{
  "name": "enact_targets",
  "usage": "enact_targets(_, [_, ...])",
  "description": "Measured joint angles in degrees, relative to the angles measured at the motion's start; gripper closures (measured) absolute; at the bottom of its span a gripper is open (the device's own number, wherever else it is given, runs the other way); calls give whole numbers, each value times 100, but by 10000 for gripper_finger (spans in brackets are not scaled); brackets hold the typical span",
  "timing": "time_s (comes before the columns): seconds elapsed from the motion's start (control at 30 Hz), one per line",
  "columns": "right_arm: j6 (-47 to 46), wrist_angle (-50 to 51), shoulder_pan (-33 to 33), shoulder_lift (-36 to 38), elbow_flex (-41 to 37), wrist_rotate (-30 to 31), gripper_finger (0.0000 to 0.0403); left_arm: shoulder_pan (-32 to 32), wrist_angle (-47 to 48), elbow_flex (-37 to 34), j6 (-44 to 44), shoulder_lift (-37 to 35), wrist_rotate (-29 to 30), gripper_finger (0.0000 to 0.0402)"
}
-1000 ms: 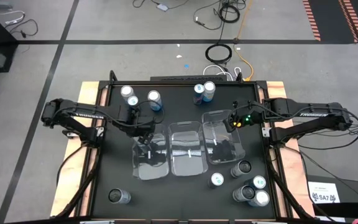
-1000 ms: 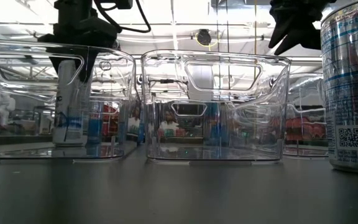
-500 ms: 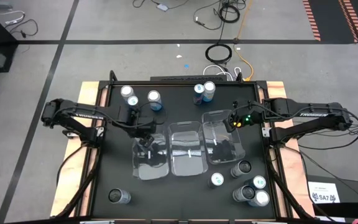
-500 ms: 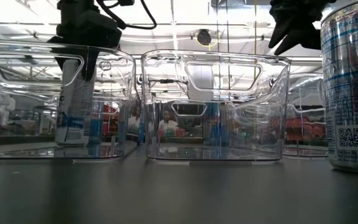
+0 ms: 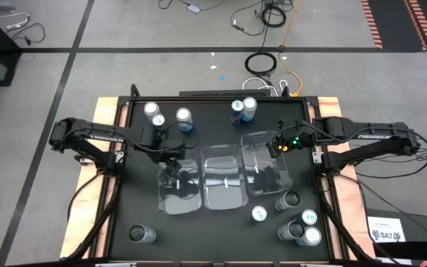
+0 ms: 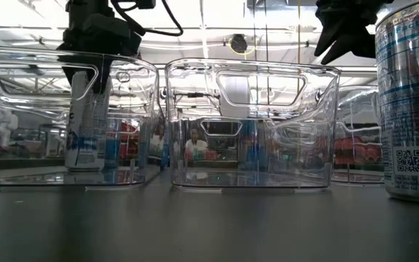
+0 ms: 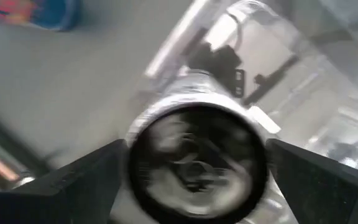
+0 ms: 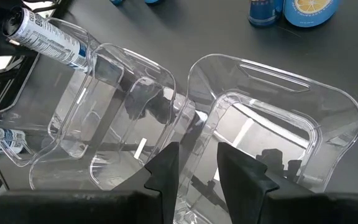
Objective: Sort soda cans
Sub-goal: Adjust the left transparent bin
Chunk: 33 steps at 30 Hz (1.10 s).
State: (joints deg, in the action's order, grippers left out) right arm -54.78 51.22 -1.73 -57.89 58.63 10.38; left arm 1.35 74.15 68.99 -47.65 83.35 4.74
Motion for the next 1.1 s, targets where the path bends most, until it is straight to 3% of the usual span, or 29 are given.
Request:
enact_targets(0.27, [0,2,0,0,0,1,300,25,869,511,-443,-2,237,10])
enact_targets(0.57, [0,0,0,0,0,0,300,230,883,1526,-1074,-2,147,10])
enact_targets(0.8, [0,1,-1,0,0,0,300,253,879,2158,-325,-2,104,10])
enact_targets(0.9, [0,0,-1,0,0,1,300,252,837,2305,-320,-3,-229,10])
enact_targets(1.1, [0,-9,-1,0,0,1,300,1117,536,2369,-145,-148,65,10])
